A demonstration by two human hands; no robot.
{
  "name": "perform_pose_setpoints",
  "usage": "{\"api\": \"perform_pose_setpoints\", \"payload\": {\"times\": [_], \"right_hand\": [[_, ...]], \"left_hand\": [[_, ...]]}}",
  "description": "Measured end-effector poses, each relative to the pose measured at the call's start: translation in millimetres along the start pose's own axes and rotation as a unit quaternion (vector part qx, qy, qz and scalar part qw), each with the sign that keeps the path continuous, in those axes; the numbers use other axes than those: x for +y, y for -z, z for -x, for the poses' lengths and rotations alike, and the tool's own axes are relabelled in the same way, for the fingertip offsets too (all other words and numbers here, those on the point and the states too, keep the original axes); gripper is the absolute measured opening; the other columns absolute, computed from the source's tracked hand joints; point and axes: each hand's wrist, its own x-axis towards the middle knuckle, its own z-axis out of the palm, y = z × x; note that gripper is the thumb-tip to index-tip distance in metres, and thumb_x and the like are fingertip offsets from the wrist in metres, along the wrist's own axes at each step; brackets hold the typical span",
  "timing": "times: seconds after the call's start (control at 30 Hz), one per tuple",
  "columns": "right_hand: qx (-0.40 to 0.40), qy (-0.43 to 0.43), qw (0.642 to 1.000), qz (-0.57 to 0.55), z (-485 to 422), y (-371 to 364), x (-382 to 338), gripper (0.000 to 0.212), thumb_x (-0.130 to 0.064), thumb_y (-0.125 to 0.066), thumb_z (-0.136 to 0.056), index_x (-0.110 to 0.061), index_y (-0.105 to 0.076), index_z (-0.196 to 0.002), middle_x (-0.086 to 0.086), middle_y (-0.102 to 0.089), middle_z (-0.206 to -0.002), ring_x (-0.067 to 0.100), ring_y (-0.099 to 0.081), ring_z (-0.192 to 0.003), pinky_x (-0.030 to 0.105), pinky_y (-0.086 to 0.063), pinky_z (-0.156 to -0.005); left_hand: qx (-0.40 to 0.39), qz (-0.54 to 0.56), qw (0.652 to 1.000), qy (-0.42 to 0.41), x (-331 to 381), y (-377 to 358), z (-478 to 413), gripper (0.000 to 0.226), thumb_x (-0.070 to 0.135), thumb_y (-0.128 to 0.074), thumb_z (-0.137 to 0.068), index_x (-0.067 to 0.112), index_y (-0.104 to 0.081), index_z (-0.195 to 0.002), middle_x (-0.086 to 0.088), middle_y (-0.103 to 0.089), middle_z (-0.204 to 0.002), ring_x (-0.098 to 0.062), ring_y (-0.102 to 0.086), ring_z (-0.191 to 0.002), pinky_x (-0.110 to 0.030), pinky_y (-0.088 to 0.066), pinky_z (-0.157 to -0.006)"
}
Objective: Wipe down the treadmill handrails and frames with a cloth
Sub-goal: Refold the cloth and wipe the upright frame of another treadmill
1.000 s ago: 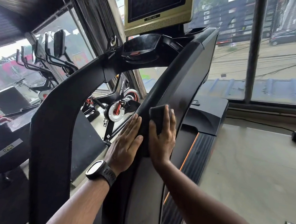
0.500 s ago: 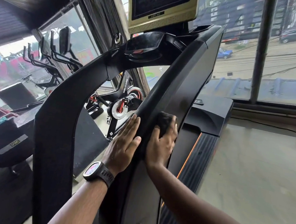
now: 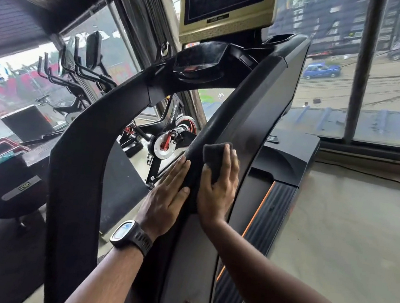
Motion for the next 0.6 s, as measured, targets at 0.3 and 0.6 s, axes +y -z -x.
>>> {"api": "perform_pose_setpoints", "payload": {"times": [0.3, 0.6], "right_hand": [[0.010, -0.029, 1.000, -0.009, 3.7, 1.8, 7.1, 0.066, -0.045, -0.047, -0.093, -0.039, -0.032, -0.157, -0.010, -0.030, -0.164, 0.012, -0.031, -0.148, 0.032, -0.027, -0.113], [0.021, -0.060, 0.998, -0.014, 6.6, -0.1, 11.6, 0.068, -0.051, -0.042, -0.091, -0.041, -0.028, -0.157, -0.008, -0.027, -0.165, 0.015, -0.032, -0.148, 0.033, -0.031, -0.111]], "left_hand": [[-0.040, -0.069, 0.996, -0.038, -11.2, 1.7, -15.1, 0.071, 0.031, -0.046, -0.093, 0.020, -0.020, -0.158, 0.008, -0.013, -0.165, 0.005, -0.006, -0.148, -0.010, -0.007, -0.117], [-0.065, -0.058, 0.995, -0.052, -15.3, -2.1, -39.6, 0.074, 0.034, -0.042, -0.091, 0.015, -0.016, -0.158, 0.002, -0.009, -0.165, -0.003, -0.004, -0.151, -0.020, -0.005, -0.122]]}}
